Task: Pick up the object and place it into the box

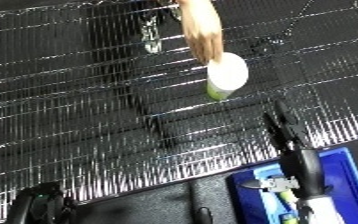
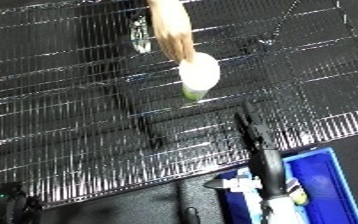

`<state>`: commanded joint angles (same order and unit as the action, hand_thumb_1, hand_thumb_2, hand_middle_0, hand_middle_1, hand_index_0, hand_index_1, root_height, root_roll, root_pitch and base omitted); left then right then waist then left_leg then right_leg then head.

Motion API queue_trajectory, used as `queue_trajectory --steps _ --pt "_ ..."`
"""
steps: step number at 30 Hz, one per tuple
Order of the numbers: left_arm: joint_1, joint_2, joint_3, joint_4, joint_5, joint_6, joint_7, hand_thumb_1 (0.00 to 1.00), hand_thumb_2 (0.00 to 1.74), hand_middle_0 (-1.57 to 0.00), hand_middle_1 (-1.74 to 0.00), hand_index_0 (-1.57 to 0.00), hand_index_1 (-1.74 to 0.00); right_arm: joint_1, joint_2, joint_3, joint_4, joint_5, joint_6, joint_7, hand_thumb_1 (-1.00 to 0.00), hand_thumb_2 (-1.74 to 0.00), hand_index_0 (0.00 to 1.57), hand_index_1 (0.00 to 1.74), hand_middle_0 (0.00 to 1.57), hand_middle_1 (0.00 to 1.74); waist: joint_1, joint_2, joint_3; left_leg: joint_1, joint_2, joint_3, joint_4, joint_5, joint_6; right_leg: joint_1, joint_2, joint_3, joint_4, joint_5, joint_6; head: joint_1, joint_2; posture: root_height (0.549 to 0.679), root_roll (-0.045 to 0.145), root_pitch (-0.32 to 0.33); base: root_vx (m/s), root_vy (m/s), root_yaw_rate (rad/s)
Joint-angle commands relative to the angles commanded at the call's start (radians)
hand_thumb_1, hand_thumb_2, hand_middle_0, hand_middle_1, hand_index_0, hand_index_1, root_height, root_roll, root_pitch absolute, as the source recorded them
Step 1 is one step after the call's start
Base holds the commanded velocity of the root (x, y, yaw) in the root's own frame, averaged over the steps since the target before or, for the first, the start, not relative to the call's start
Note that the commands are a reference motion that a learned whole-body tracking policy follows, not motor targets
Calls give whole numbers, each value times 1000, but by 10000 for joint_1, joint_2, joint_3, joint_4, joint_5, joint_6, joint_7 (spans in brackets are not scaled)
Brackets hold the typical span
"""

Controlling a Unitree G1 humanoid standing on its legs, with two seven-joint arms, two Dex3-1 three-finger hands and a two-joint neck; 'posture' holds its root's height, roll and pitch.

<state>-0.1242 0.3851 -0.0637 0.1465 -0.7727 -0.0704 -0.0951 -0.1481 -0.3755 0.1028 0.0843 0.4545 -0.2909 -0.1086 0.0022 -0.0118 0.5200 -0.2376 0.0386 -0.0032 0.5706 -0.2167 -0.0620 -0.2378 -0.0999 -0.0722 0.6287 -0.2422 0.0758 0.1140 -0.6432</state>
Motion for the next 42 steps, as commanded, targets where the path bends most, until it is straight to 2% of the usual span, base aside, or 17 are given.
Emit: queue_trajectory --steps 7,16,22,31,37,42 --pt "60 21 50 10 9 10 -32 1000 1740 -1570 -1740 -1570 -1740 38 57 -9 125 57 -76 -180 0 0 0 0 0 0 48 -16 0 60 -3 2 -157 53 3 10 -55 -19 -66 29 68 -41 -91 657 41 -82 8 11 32" --pt "69 90 83 -22 40 79 -130 1000 1740 -1570 -1740 -1570 -1740 6 48 -89 360 188 -248 -320 0 0 0 0 0 0 81 -14 0 128 2 23 -295 77 6 26 -111 -35 -213 123 147 138 -92 658 39 -80 10 1 15" --pt "155 138 151 8 85 121 -236 1000 1740 -1570 -1740 -1570 -1740 69 89 -238 437 261 -447 -594 0 0 0 0 0 0 55 15 0 89 9 37 -270 56 5 -33 -126 -20 -196 150 176 367 335 658 38 -78 25 -18 -10" --pt "86 283 -52 -75 142 252 -174 1000 1740 -1570 -1740 -1570 -1740 -414 -198 -252 836 288 -492 -873 0 0 0 0 0 0 53 148 0 -507 -69 43 145 -45 62 -630 -120 49 137 178 158 1294 570 654 40 -55 1 -28 -32" --pt "-145 356 -248 33 154 407 -135 1000 1740 -1570 -1740 -1570 -1740 -1076 -402 -320 1288 468 -298 -1092 0 0 0 0 0 0 73 272 0 -1042 -191 29 549 -178 108 -1169 -178 89 470 189 137 1782 722 651 42 -33 -7 -15 -15" --pt "-342 408 -381 63 183 514 -64 1000 1740 -1570 -1740 -1570 -1740 -1623 -518 -319 1651 653 -162 -1204 0 0 0 0 0 0 85 390 0 -1383 -262 52 729 -248 141 -1559 -221 141 613 241 138 2117 947 649 42 -13 6 -1 -9"
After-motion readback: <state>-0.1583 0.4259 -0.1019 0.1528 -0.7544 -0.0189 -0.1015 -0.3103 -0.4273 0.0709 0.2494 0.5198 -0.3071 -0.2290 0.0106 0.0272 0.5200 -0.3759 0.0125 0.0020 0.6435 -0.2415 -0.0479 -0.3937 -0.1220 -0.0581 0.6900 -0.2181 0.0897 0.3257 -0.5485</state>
